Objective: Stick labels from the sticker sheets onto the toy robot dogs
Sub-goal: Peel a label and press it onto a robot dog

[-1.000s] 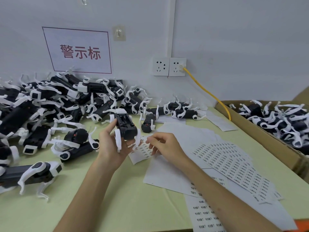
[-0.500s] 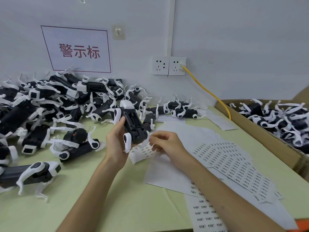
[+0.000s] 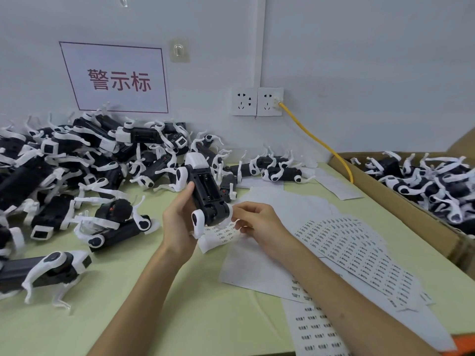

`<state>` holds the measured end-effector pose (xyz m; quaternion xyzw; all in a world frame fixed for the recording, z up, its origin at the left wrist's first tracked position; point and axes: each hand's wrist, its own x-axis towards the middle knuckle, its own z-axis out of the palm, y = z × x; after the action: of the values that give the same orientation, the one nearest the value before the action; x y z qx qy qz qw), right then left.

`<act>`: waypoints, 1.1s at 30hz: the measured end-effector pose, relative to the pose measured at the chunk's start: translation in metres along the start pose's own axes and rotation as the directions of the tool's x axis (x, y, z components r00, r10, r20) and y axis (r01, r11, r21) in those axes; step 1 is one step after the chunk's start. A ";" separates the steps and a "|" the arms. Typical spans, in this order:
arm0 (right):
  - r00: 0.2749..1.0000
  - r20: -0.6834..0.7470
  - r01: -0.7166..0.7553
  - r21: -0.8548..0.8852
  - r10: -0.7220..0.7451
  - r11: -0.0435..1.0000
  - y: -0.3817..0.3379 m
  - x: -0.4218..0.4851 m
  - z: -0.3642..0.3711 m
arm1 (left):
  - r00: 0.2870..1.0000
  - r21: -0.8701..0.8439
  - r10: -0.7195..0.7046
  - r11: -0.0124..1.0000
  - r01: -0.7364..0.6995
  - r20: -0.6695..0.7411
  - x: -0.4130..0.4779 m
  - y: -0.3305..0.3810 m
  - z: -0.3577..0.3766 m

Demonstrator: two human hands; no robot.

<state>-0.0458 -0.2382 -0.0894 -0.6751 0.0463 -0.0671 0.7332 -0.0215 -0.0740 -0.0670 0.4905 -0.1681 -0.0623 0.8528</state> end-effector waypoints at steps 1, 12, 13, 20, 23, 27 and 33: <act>1.000 -0.011 0.012 -0.005 -0.012 1.000 0.000 0.000 0.000 | 1.000 -0.007 -0.007 1.000 0.007 0.002 0.000 0.000 0.000; 0.963 -0.187 0.168 -0.146 -0.194 0.975 0.003 0.004 0.000 | 0.995 0.102 -0.094 0.991 0.089 0.041 0.002 0.000 -0.005; 0.957 -0.212 0.176 -0.128 -0.200 0.976 0.002 0.005 -0.003 | 0.995 0.126 -0.094 0.988 0.088 0.039 0.003 -0.001 -0.006; 0.961 -0.246 0.160 0.114 -0.128 0.981 -0.009 0.004 -0.009 | 0.994 -0.028 -0.109 0.994 0.109 -0.008 0.008 -0.007 -0.012; 0.988 -0.141 0.105 0.262 -0.070 0.959 -0.013 0.002 -0.010 | 0.990 -0.111 -0.128 0.987 0.120 -0.065 0.011 -0.011 -0.015; 0.995 0.077 0.022 0.419 -0.059 0.908 -0.019 -0.004 -0.010 | 0.985 -0.167 -0.153 0.976 0.139 -0.075 0.012 -0.013 -0.017; 0.900 0.432 -0.093 0.304 -0.050 0.948 -0.016 -0.015 0.004 | 0.987 -0.242 -0.162 0.957 0.159 0.008 0.012 -0.020 -0.018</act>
<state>-0.0602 -0.2330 -0.0738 -0.5455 -0.1222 0.0869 0.8246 -0.0034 -0.0729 -0.0894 0.3953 -0.1139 -0.1486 0.8993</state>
